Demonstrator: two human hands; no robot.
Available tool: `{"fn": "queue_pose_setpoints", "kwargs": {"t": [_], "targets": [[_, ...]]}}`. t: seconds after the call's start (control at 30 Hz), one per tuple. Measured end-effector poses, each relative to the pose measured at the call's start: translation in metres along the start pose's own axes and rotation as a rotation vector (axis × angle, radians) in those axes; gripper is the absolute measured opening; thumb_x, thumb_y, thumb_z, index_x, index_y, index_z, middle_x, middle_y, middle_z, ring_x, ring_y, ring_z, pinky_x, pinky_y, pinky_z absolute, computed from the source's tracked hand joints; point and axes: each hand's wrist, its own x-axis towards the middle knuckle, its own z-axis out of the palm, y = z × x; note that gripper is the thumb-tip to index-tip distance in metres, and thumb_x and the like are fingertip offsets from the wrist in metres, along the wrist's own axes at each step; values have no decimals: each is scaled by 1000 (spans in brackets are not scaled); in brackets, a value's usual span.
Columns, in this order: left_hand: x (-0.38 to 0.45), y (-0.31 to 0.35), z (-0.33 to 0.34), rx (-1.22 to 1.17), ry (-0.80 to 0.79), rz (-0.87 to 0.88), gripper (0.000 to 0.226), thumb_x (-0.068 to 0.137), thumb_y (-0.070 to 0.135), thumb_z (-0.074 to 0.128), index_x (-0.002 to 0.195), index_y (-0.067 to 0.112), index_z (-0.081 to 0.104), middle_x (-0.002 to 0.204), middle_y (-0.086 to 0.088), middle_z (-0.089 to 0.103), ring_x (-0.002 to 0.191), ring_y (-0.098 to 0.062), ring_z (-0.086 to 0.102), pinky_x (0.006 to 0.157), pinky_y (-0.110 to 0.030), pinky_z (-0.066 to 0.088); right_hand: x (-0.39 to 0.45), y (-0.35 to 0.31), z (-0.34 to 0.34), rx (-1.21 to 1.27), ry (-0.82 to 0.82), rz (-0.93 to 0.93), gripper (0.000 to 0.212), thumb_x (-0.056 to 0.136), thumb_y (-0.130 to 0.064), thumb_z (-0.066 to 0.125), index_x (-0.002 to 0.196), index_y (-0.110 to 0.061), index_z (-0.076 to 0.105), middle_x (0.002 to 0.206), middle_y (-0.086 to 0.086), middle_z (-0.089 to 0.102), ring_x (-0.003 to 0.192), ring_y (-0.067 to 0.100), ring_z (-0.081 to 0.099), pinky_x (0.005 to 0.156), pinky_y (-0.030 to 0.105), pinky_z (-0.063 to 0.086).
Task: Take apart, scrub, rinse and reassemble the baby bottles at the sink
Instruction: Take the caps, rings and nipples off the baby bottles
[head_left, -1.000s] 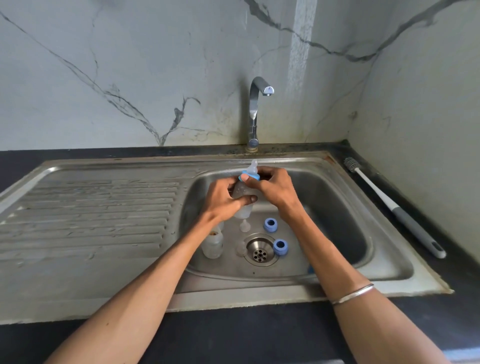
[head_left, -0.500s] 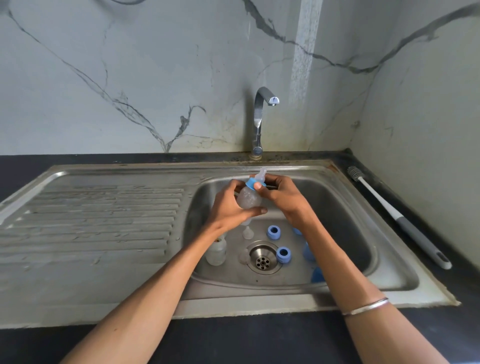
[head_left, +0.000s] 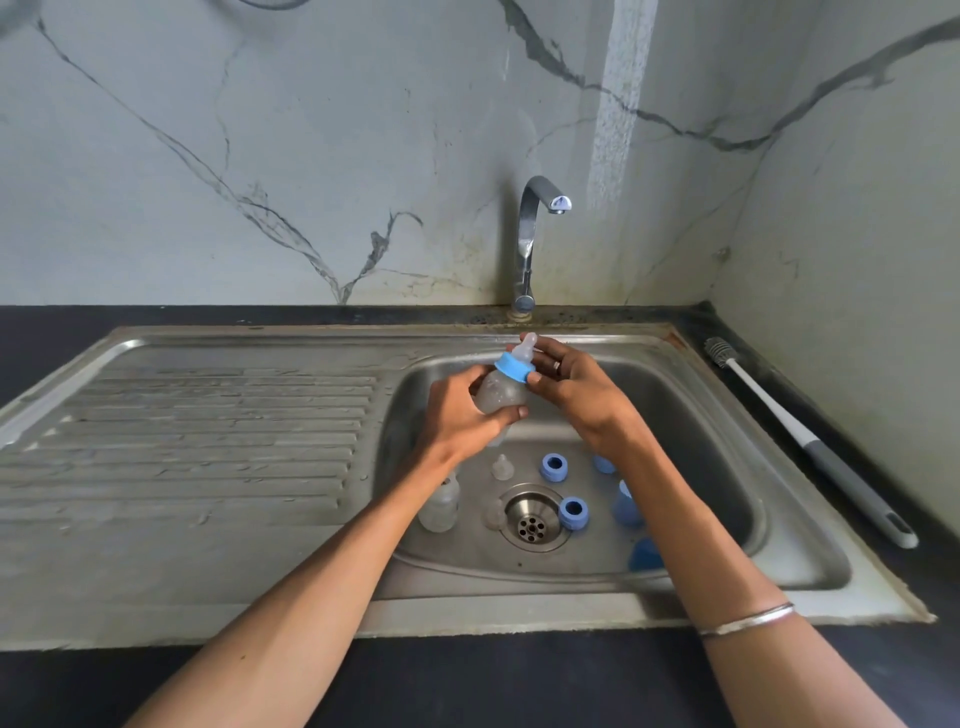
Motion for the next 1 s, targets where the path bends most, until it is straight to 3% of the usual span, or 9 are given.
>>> {"fn": "queue_pose_setpoints", "kwargs": {"t": [0.1,0.23,0.33,0.47,0.53,0.7,0.77,0.87,1.0], "targets": [[-1,2,-1,10,10,15,55,66,41,88,115,24,69,99,13,71,89,0,66,81,-24,56,-1,-4,2,0,53,33,48,90,-18,72,135,-17,55,124,8,68,117,19,64,103,33,49],[-1,2,1,2,-3,21,58,66,44,87,117,25,69,101,14,72,91,3,66,82,-26,57,-5,-5,15,-179,222,-25,42,82,-33,80,118,-19,65,110,1,71,104,14,67,92,29,55],[-2,3,2,-1,-8,14,55,67,41,88,115,24,68,101,12,72,90,0,67,82,-29,58,-3,-2,15,-148,244,-40,42,84,-23,79,123,-16,63,109,2,72,104,16,68,90,27,55],[-1,3,1,-54,10,-17,49,67,35,89,110,20,70,98,9,74,88,-5,69,83,-35,58,-1,-1,8,7,39,-35,44,98,-1,56,140,-14,50,125,8,68,118,17,63,98,26,51],[-1,2,1,-72,20,-23,48,65,37,88,107,21,70,96,9,74,88,-7,69,83,-37,58,-2,-4,10,-4,19,0,45,99,-6,58,142,-15,48,126,9,67,117,16,64,95,24,51],[-3,6,2,-58,-26,7,53,68,35,89,116,25,69,103,13,72,93,2,67,86,-28,57,-4,-3,21,-199,235,-17,54,82,-34,80,129,-17,58,115,1,69,105,14,67,87,28,57],[-4,6,2,-47,-33,11,54,68,34,89,117,23,68,103,12,72,93,3,66,85,-27,57,-3,-2,19,-196,231,-11,50,86,-24,77,131,-16,56,116,1,69,106,13,66,92,30,56],[-3,6,0,-39,-19,5,52,69,33,89,115,23,68,100,12,71,90,0,66,84,-29,57,-1,-2,11,-117,68,16,50,95,-7,62,142,-17,47,127,5,65,119,15,62,103,32,50],[-3,5,-1,-35,-19,9,53,69,36,88,117,24,67,105,12,72,96,-3,67,86,-31,57,-3,-6,14,-149,68,31,60,88,-24,75,142,-19,47,129,4,63,118,15,61,98,30,52]]}}
